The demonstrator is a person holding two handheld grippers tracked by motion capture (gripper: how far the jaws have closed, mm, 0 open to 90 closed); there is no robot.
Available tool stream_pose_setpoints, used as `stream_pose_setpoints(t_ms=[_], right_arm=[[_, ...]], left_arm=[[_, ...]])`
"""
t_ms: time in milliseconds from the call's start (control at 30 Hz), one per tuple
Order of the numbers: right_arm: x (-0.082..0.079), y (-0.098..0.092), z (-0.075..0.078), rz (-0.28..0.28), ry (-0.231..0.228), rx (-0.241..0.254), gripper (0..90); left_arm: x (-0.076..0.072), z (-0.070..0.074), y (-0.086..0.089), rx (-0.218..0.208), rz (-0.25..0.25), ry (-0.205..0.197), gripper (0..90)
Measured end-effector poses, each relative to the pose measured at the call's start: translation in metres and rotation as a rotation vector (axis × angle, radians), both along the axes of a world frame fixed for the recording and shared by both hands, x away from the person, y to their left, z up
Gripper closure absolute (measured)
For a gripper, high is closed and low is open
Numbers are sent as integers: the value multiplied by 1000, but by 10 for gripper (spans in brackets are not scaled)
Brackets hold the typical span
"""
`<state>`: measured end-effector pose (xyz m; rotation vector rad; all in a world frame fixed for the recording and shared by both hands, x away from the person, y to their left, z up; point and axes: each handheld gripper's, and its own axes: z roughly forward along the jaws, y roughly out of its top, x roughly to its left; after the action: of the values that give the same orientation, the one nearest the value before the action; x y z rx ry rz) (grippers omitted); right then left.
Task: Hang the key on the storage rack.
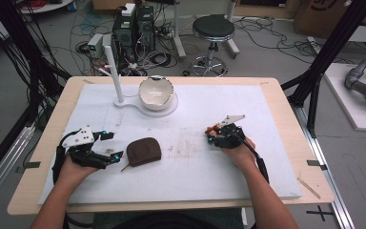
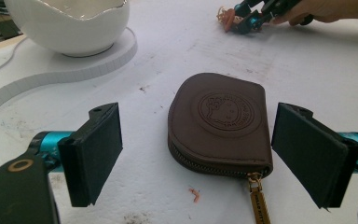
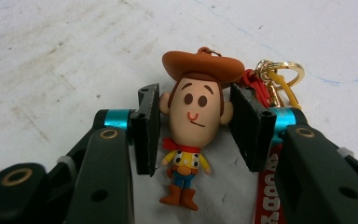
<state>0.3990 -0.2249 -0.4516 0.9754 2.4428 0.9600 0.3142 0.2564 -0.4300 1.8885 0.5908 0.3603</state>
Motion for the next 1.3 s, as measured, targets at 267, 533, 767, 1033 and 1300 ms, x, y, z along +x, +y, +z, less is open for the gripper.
stream_pose_setpoints(t_ms=[267,533,767,1033,1300], right_arm=[[-2,-10,9,-12,25,79,565],[-15,-11,44,63,-37,210,564],[-14,7,82,135,-90,287,564],[-6,26,114,193,-106,293,564],[3,54,147,258,-140,287,564]], left_arm=[[1,1,1,-4,1,-3,163],[2,0,3,-4,7,-1,163],[2,1,4,-6,10,-3,163],[3,1,4,-14,13,-6,163],[3,1,5,-14,11,-6,163]])
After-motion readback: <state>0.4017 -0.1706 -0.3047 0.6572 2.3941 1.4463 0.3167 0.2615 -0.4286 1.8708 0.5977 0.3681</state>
